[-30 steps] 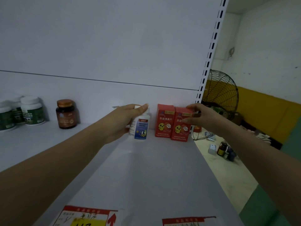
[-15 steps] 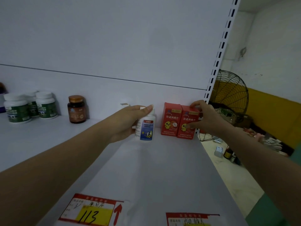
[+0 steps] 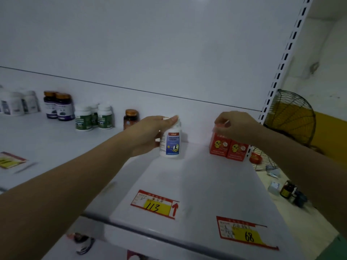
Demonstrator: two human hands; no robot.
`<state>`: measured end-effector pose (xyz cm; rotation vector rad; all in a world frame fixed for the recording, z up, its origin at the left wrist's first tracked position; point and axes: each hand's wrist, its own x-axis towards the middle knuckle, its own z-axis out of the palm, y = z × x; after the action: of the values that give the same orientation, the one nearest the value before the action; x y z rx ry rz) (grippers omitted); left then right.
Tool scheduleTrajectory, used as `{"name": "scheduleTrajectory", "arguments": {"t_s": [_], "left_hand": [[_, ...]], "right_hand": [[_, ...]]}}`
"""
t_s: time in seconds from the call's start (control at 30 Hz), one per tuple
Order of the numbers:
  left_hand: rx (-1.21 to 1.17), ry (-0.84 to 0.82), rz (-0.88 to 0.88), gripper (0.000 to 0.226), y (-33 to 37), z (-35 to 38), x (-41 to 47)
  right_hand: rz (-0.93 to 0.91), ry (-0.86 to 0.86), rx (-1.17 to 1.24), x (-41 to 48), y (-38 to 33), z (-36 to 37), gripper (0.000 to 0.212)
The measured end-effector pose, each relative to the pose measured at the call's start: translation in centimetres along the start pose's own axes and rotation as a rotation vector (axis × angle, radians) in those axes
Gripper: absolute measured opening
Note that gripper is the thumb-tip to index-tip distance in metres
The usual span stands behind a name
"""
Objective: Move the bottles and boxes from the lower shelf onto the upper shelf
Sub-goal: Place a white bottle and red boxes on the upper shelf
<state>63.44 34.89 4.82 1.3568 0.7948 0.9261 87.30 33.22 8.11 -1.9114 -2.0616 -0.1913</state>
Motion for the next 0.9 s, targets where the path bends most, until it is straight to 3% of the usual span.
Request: {"name": "scheduleTrajectory", "arguments": {"t_s": [0.17, 0.3, 0.4, 0.9], "left_hand": [[-0.031, 0.028, 0.057, 0.018, 0.9, -4.7, -4.3], [-0.01, 0.081, 0.091, 0.033, 1.8, -9.7, -8.1], [-0.023, 0.113, 0.116, 0.024, 2.3, -14.2, -11.2], [0.047, 0.437, 0.199, 0.035, 4.3, -40.4, -24.4]], "right_hand": [[0.017, -0.139, -0.022, -0.9, -6.7, 1.3, 0.036], [-0.015, -0.15, -0.013, -1.1, -12.9, 2.0, 0.035], [-0.021, -0.16, 0.025, -1.1, -18.0, 2.6, 0.035], [-0.273, -0.233, 0.079, 5.0, -46.9, 9.1, 0.036]]}}
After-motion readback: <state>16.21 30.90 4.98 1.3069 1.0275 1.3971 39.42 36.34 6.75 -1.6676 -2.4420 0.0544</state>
